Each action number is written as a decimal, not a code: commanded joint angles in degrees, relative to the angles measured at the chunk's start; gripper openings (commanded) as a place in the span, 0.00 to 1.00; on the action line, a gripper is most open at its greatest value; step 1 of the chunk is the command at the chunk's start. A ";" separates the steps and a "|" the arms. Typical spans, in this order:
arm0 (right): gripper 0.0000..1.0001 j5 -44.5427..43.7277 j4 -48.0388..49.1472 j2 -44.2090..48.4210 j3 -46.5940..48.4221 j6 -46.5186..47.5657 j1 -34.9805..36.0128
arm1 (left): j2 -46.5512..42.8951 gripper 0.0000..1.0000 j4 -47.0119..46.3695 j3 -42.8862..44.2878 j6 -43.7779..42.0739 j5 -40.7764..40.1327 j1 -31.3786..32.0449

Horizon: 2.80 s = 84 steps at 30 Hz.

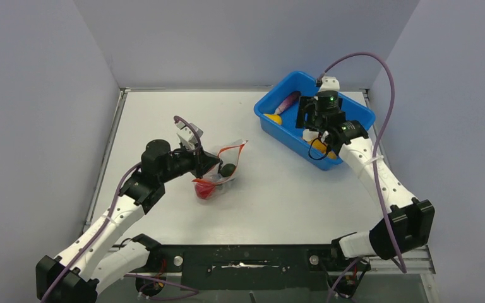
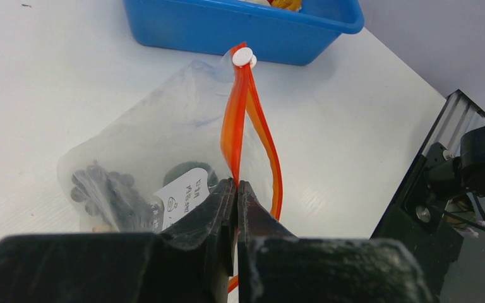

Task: Place the food in the zip-top bag and seal the zipper
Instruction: Pick up the fake vegetable from the bin.

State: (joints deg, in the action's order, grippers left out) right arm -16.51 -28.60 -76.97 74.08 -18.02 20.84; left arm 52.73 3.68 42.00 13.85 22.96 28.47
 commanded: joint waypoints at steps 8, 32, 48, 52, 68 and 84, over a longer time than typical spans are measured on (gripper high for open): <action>0.74 -0.32 1.21 -9.72 3.23 -16.47 -13.35 | -1.15 0.00 -2.54 -0.93 -2.82 2.98 0.10; 0.73 -18.57 2.92 -35.04 18.88 -35.07 -15.22 | -2.47 0.00 -3.33 -2.19 -2.77 2.34 -0.08; 0.74 -17.65 -2.55 -45.54 27.24 -43.67 -17.49 | -2.36 0.00 -3.46 -2.39 -2.93 2.51 -0.20; 0.74 -16.07 -1.27 -46.88 27.64 -43.41 -17.84 | -2.27 0.00 -3.38 -2.46 -2.95 2.44 -0.21; 0.70 -15.79 -3.43 -53.82 31.53 -45.81 -18.54 | -2.13 0.00 -3.50 -2.41 -2.78 2.59 -0.25; 0.37 -8.17 6.42 -51.04 25.51 -36.14 -19.09 | -2.83 0.00 -3.33 -2.64 -3.12 2.19 -0.34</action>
State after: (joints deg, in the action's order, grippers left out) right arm -26.98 -23.86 -130.78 101.01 -56.45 2.17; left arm 51.11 3.25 39.20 11.51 24.71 28.40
